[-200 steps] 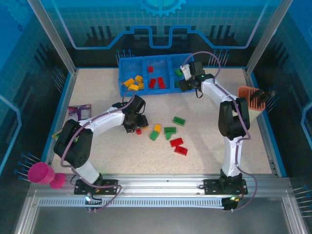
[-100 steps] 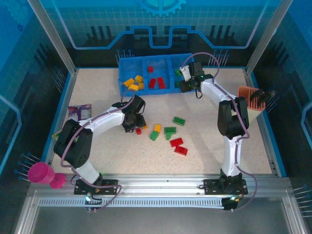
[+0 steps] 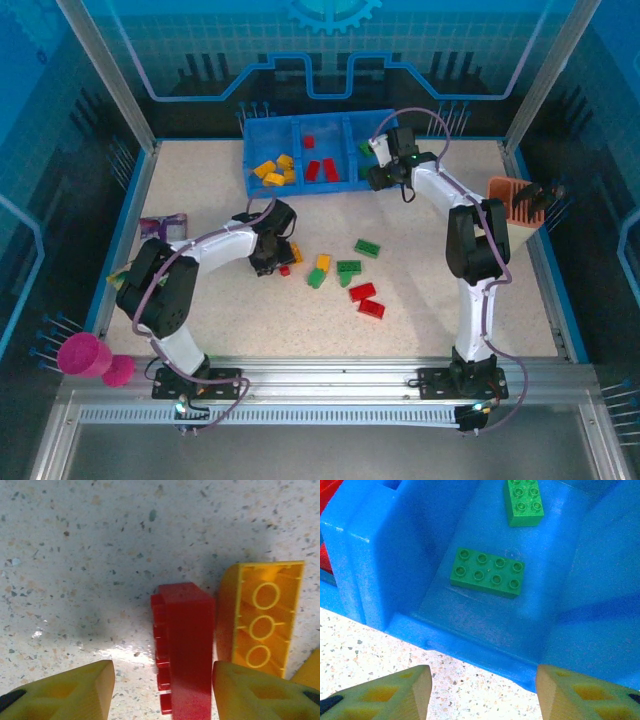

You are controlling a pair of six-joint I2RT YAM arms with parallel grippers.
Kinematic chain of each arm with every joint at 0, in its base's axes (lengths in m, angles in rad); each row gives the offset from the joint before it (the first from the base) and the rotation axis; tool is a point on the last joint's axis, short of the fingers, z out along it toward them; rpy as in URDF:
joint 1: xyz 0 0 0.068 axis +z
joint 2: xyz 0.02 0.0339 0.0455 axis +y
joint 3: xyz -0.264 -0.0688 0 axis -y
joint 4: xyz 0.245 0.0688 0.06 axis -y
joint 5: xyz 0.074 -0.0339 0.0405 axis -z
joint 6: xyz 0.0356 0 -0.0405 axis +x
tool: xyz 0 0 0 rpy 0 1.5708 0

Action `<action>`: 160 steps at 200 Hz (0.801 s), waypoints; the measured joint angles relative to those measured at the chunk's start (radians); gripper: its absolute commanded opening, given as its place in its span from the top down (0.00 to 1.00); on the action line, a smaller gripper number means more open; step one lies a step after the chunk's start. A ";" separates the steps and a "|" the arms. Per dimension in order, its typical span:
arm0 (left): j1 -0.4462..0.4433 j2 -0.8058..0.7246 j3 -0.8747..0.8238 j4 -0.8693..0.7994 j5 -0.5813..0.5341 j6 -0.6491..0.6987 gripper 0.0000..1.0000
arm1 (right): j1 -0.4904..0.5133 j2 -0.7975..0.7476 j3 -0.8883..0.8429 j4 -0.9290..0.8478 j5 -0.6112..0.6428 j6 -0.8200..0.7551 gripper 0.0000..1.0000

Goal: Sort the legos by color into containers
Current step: Pick up the lego from the center of the table.

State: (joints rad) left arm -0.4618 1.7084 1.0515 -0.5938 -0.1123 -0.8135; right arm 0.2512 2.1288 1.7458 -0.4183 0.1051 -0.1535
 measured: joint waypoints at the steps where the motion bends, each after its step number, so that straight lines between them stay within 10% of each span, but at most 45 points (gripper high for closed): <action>1: 0.000 0.000 0.000 0.000 0.001 0.000 0.46 | 0.000 0.000 0.000 0.000 0.000 0.000 0.42; 160: 0.018 0.046 0.002 -0.011 0.019 0.022 0.82 | 0.000 -0.055 -0.073 0.005 0.011 0.004 0.42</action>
State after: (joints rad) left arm -0.4442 1.7546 1.0534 -0.6052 -0.0929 -0.7914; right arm 0.2512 2.0743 1.6730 -0.4133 0.1165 -0.1493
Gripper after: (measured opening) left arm 0.248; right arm 0.583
